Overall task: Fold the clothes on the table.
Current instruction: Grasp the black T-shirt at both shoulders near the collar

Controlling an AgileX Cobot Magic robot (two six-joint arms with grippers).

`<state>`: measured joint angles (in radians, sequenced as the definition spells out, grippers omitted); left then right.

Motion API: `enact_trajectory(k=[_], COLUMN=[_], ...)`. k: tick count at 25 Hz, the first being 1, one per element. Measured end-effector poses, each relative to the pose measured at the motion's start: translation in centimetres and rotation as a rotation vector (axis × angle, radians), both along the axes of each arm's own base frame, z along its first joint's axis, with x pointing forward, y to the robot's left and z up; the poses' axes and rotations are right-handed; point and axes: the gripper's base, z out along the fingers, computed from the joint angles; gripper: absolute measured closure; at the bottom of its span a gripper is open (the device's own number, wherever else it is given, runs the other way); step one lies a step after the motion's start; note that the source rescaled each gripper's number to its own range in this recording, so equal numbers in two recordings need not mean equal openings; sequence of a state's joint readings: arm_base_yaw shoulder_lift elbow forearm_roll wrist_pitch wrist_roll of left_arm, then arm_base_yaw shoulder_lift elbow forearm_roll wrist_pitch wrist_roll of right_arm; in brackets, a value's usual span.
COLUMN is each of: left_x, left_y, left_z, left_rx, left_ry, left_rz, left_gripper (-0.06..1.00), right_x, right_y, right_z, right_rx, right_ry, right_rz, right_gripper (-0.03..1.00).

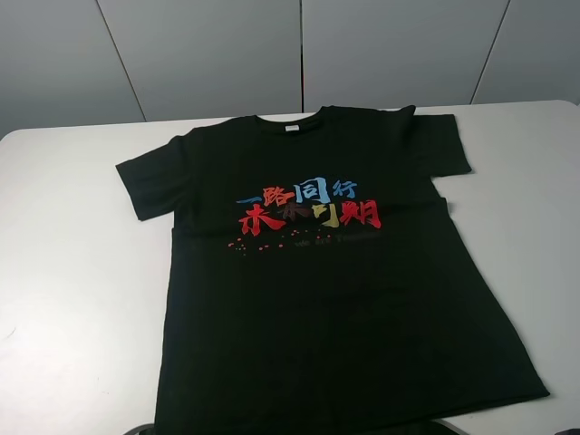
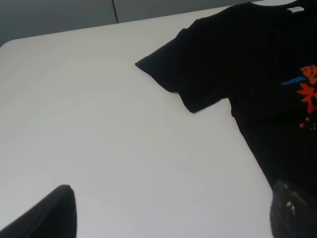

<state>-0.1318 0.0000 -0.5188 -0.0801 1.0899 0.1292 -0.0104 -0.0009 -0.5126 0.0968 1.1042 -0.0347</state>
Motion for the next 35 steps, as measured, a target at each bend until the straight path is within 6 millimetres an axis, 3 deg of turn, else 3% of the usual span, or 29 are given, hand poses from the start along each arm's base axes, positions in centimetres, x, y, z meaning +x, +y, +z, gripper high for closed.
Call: enact_trajectory(k=[20,24,27,35], left_x=[0.1,0.4,1.2,5.5], left_y=[0.3,0.1,-0.2,-1.0], left_z=[0.1,0.5,2.0,5.3], left_rx=[-0.014,-0.028,-0.062,-0.114], left_ry=[-0.004,-0.011,-0.062,-0.126], left_rz=[0.039,0.032,0.022,0.005], left_gripper=[-0.06,-0.06,-0.06,-0.06], right_x=[0.1,1.2,2.4,7.3], right_y=[-0.1,-0.1,-0.1,-0.1], right_z=[0.2,1.9,3.9,9.4], right_rx=[-0.013,-0.061,-0.112,-0.2], right_ry=[0.007,0.051,0.08,0.127], right_rz=[-0.001,0.028,0.06,0.121], right_gripper=[-0.03,-0.03,-0.03,-0.03])
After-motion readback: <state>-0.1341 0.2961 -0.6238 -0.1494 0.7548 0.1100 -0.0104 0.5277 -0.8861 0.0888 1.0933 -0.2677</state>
